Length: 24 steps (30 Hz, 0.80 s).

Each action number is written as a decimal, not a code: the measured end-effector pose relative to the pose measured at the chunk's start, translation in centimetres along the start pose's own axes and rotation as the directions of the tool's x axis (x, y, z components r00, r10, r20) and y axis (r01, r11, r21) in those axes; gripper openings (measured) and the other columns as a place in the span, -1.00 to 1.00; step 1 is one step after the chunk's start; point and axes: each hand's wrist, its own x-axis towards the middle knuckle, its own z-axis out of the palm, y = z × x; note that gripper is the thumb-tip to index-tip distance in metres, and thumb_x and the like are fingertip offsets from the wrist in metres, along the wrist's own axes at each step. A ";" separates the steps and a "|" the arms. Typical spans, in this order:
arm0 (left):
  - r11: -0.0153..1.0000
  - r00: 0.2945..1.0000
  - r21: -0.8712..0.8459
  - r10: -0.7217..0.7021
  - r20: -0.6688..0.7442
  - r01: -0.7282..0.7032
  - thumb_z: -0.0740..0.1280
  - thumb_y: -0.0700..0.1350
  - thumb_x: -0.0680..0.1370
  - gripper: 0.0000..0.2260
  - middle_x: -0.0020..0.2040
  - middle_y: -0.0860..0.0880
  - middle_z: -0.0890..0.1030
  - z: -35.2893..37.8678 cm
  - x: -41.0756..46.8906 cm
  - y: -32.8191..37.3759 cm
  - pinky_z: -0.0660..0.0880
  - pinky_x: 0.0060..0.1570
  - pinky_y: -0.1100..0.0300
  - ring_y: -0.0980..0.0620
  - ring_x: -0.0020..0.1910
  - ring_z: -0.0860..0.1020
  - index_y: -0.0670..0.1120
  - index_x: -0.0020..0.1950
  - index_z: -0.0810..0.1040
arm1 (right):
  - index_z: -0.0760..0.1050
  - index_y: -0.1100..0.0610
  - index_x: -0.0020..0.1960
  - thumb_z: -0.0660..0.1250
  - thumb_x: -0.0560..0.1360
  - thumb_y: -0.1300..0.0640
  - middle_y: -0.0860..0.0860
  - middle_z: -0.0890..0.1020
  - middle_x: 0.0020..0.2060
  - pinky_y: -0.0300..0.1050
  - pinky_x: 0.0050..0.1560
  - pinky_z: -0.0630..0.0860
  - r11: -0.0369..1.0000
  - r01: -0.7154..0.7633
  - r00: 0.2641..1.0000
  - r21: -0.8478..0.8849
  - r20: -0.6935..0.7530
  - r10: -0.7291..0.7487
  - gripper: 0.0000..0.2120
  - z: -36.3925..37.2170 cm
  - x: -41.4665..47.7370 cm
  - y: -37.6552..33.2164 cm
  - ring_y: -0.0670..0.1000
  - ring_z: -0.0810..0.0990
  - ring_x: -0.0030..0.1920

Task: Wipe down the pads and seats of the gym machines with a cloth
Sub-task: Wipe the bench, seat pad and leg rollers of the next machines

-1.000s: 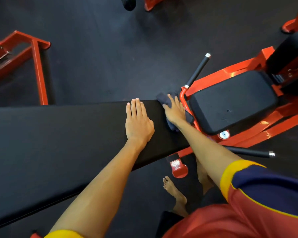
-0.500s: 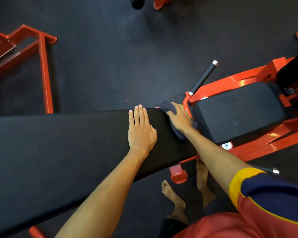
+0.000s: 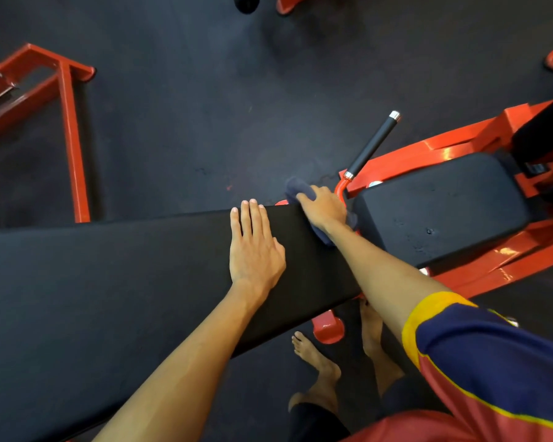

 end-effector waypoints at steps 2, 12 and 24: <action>1.000 1.000 -0.001 0.014 -0.011 -0.014 -0.09 0.01 0.66 -0.39 0.63 -0.31 0.01 0.0 0.3 0.1 -0.07 0.56 -0.21 -0.26 0.62 -0.03 -0.30 0.62 -0.07 | 0.56 -0.03 0.23 0.14 0.53 -0.24 0.06 0.63 0.22 0.11 0.24 0.49 0.988 0.156 0.988 0.010 -0.016 -0.156 -0.56 0.9 -1.6 -1.8 0.22 0.57 0.23; 0.989 0.990 -0.058 0.139 0.038 -0.136 -0.05 -0.03 0.68 -0.42 0.63 -0.29 0.05 0.6 2.2 1.1 -0.09 0.60 -0.12 -0.24 0.63 -0.01 -0.30 0.62 -0.04 | 0.21 -0.13 0.60 0.13 0.58 -0.34 0.14 0.42 0.50 0.13 0.44 0.33 0.913 -0.321 0.947 0.252 0.078 0.312 -0.36 1.2 2.8 6.1 0.26 0.41 0.46; 0.972 0.968 -0.001 0.236 0.082 -0.237 -0.09 0.19 0.66 -0.31 0.63 -0.27 0.05 1.9 4.9 4.9 -0.11 0.59 -0.16 -0.25 0.62 -0.02 -0.27 0.63 -0.05 | 0.15 -0.12 0.62 0.13 0.64 -0.24 0.05 0.36 0.55 0.11 0.48 0.31 0.941 -0.198 0.977 0.275 -0.021 0.211 -0.41 2.2 -2.5 8.0 0.19 0.35 0.51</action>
